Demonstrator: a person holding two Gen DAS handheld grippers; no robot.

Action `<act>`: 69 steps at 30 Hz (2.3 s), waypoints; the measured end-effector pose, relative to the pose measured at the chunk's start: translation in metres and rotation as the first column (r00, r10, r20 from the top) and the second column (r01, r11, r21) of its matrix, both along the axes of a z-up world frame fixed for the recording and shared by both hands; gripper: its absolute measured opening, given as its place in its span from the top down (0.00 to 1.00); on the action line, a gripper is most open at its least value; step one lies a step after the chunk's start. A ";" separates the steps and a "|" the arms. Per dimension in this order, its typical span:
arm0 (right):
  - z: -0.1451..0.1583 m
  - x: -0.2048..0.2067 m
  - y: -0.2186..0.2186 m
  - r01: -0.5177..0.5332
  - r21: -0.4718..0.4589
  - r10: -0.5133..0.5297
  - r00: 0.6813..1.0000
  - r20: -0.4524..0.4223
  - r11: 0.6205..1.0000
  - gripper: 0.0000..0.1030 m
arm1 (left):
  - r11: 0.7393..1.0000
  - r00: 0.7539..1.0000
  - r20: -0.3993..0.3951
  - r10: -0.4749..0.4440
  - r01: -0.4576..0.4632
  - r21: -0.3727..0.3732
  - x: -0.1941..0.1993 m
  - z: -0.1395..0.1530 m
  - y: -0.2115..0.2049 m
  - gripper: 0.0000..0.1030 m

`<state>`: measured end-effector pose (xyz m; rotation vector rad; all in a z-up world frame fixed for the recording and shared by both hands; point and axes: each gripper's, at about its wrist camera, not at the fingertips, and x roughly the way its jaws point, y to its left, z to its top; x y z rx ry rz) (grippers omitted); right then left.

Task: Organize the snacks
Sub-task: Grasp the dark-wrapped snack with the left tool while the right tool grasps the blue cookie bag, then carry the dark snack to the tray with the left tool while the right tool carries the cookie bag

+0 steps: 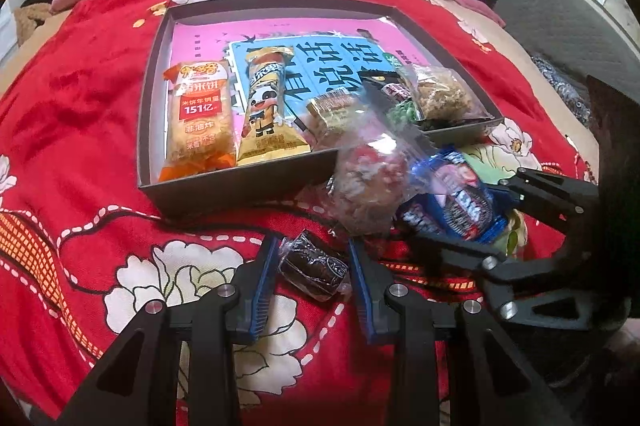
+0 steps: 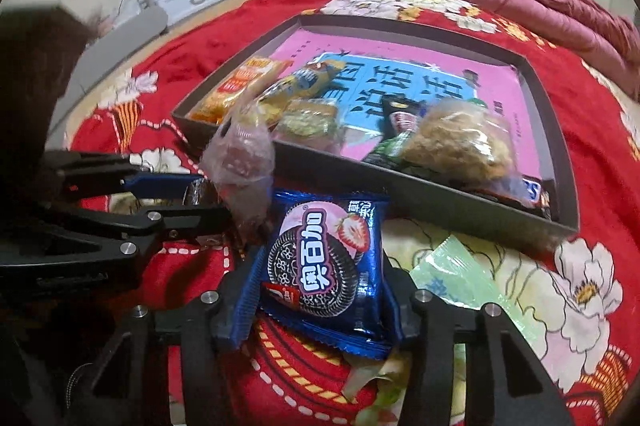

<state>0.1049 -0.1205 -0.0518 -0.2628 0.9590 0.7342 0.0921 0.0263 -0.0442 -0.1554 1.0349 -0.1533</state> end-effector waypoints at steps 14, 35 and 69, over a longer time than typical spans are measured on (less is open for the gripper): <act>0.018 0.021 -0.041 0.143 0.190 -0.133 0.989 -0.061 0.971 0.51 | 0.999 1.000 -0.001 0.024 -0.024 -0.025 -0.002 0.003 0.004 0.65; 0.039 0.032 -0.069 0.213 0.255 -0.215 0.976 -0.017 0.943 0.51 | 0.997 0.997 0.043 0.064 -0.062 -0.044 -0.003 0.018 0.010 0.65; 0.050 0.047 -0.094 0.316 0.266 -0.337 0.941 0.034 0.911 0.51 | 0.993 0.986 0.118 0.115 -0.110 -0.049 0.021 0.050 0.009 0.65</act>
